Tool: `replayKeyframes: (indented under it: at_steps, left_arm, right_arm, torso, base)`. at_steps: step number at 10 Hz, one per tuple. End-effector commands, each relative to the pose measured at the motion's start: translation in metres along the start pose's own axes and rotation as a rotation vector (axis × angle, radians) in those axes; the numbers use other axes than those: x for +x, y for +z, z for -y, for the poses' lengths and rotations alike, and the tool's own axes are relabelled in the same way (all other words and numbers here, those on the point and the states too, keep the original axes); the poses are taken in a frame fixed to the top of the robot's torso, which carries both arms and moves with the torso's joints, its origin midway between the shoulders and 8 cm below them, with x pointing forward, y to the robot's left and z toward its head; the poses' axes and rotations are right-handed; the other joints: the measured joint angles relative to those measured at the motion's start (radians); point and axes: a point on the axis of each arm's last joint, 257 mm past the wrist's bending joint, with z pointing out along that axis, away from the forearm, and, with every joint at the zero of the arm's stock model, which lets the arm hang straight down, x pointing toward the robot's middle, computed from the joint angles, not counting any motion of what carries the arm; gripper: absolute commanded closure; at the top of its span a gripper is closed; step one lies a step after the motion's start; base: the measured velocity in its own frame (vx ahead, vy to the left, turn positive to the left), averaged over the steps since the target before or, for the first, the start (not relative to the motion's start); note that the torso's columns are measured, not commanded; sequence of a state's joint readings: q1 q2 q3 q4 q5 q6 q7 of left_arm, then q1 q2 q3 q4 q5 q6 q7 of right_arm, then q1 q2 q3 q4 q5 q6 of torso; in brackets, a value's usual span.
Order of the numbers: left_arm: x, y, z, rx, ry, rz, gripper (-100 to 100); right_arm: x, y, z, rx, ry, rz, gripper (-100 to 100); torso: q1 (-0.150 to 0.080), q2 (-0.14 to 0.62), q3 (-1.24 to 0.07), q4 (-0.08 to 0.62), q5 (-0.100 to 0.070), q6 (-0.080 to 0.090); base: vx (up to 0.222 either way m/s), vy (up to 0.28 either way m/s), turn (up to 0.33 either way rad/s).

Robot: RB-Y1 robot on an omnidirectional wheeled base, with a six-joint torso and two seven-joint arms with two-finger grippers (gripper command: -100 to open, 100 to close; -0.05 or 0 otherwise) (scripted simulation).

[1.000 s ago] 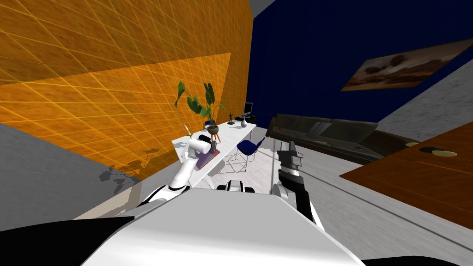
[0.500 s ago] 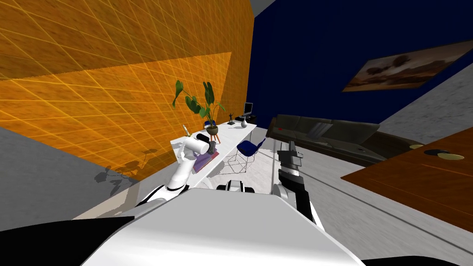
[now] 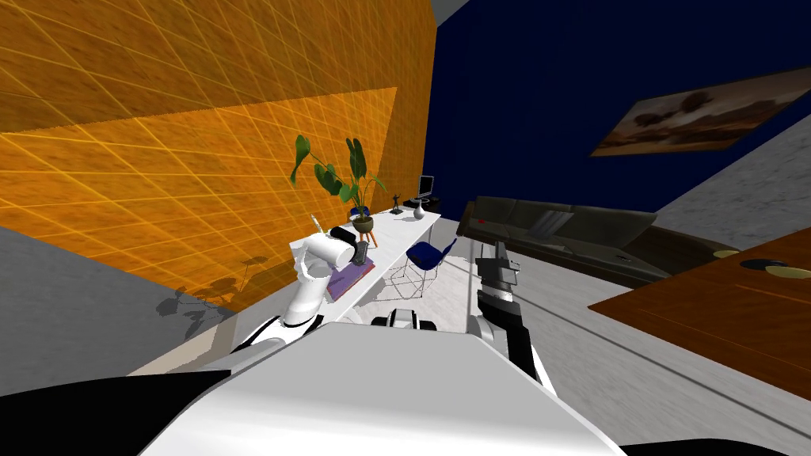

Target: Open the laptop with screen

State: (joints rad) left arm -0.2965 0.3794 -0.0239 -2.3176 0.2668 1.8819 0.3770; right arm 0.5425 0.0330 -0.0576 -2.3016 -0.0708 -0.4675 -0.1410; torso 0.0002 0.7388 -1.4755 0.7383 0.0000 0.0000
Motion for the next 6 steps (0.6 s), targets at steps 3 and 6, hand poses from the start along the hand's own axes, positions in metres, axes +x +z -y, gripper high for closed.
replayKeyframes:
  at_steps: [3, 6]
  left_arm:
    - [0.0011, -0.0172, -0.0036, 0.0, 0.002, 0.002, 0]
    - [0.0011, -0.0171, -0.0035, 0.0, 0.002, 0.002, 0]
  right_arm:
    - [0.0, 0.0, 0.0, 0.0, 0.0, 0.0, 0]
    - [0.0, 0.0, 0.0, 0.0, 0.0, 0.0, 0]
  torso:
    - [0.0, 0.0, 0.0, 0.0, 0.0, 0.0]
    - [0.0, 0.0, 0.0, 0.0, 0.0, 0.0]
  base:
    - [0.027, 0.005, 0.002]
    - [0.0, 0.0, 0.0]
